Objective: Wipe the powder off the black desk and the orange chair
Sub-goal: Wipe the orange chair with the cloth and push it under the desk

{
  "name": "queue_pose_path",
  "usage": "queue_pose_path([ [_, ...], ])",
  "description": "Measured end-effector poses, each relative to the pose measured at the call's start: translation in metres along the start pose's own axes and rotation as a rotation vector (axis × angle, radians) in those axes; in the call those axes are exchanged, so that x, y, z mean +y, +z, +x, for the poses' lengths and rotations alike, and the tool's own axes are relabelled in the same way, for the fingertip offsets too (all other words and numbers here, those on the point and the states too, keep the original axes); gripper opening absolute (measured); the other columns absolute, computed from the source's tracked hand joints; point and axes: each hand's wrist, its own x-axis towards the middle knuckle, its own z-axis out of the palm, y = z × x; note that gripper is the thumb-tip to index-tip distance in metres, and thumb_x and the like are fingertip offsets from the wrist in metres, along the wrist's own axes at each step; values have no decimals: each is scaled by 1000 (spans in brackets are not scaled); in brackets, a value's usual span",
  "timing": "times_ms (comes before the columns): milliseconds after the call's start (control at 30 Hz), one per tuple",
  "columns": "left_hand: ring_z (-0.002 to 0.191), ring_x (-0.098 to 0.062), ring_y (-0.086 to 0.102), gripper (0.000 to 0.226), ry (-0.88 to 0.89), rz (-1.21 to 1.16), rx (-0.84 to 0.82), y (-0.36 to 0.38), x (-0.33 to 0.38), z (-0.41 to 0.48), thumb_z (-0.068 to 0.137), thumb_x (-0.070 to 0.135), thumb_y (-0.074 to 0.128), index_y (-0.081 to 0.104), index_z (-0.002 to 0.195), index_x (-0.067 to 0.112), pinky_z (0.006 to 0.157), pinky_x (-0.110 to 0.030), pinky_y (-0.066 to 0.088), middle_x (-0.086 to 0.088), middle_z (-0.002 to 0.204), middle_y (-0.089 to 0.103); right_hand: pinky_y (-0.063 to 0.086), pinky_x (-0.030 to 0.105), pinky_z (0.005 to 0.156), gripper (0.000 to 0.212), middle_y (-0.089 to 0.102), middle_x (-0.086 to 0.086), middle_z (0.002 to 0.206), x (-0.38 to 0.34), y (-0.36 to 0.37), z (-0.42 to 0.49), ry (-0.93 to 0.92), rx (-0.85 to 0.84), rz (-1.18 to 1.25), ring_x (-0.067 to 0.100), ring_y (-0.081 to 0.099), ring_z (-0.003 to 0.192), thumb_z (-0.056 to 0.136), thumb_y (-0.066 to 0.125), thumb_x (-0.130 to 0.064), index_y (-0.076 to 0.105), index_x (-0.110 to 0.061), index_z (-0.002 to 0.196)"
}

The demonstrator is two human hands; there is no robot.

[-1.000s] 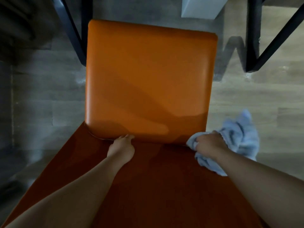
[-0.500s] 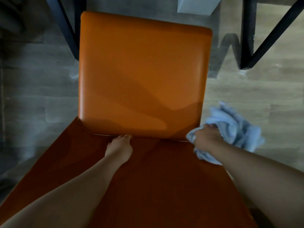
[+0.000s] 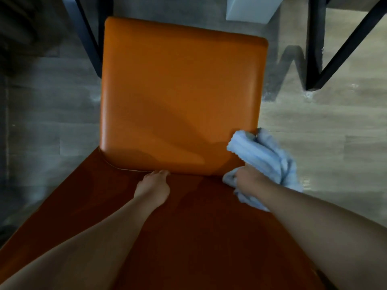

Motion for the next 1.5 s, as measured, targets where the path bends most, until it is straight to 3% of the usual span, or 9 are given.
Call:
queue_pose_path([
  [167,136,-25,32,59,-6,36,-9,-3,-3,1,90,-1,31,31,145,23,106,-42,36,-5,151,31,33,27,55,31,46,17,80,62,-48,0,236,182,-49,28,46,73,95,42,-5,54,5,122],
  [367,135,-25,33,59,-16,37,-27,-3,5,0,91,0,31,31,145,24,105,-42,38,-6,151,30,29,31,96,29,41,12,128,-11,7,-8,-186,67,-253,31,34,121,93,51,-21,62,-22,119],
  [633,133,-25,36,60,15,41,-24,-2,8,2,91,0,29,32,145,27,101,-42,43,-5,151,29,34,29,94,37,41,17,138,65,-42,3,342,213,-239,31,38,128,98,37,-15,45,-6,133],
  [767,133,-26,36,60,-3,38,-30,1,6,-1,90,-1,32,32,145,24,102,-42,42,-5,151,29,34,36,91,40,43,9,123,33,-44,2,159,306,-71,29,43,120,91,36,-27,53,-28,127],
  [967,130,-25,39,56,24,18,0,-7,-2,-6,91,4,33,35,143,25,102,-41,41,-5,148,35,37,22,49,32,37,-2,76,43,-27,-12,-423,-418,515,17,40,73,82,30,-50,47,-24,92],
  [1067,129,-25,40,51,45,50,13,-12,-5,-9,93,9,32,36,142,26,101,-39,41,-5,146,37,46,31,82,25,53,4,107,63,-33,-7,280,-85,69,20,54,112,88,49,-31,57,-25,112],
  [1167,128,-26,41,49,46,59,19,-18,-15,-10,94,13,32,38,141,25,102,-40,40,-6,145,39,43,34,80,29,60,12,117,33,-41,-8,300,310,-9,31,57,110,92,46,-22,60,-14,116],
  [1367,126,-24,42,46,58,56,44,-36,-40,-14,96,15,31,39,139,27,101,-39,41,-4,143,41,41,36,88,30,63,4,115,-60,4,-14,-126,128,-39,28,55,112,91,39,-38,60,-31,112],
  [1500,128,-26,40,48,60,139,71,-58,-56,-10,97,13,31,36,142,28,99,-37,39,-5,147,37,26,51,106,51,34,0,144,-56,10,-8,75,-193,-154,28,27,136,93,29,-48,31,-34,142],
])
